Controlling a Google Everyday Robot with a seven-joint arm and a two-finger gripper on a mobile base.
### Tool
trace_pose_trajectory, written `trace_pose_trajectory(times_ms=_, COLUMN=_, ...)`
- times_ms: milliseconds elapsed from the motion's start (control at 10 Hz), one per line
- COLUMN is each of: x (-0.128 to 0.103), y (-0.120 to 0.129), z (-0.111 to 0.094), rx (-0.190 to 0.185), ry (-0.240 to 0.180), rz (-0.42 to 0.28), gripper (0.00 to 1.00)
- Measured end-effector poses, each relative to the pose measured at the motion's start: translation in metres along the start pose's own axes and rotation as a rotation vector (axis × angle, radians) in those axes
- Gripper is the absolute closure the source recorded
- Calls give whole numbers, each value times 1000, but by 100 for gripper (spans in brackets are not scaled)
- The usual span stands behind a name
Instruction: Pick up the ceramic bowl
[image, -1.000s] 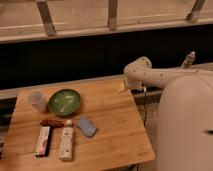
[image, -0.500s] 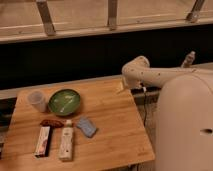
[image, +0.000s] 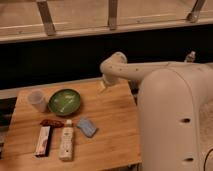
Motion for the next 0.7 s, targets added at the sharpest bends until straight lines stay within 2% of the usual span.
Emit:
trace_pose_trajectory(times_ms=100, x=-11, y=24, z=0, rx=-23, ry=-9, rz=-37, gripper=20)
trace_pose_trajectory(times_ms=700, x=-9, y=22, z=-1, rx=-27, ry=-6, rz=-32, gripper=20)
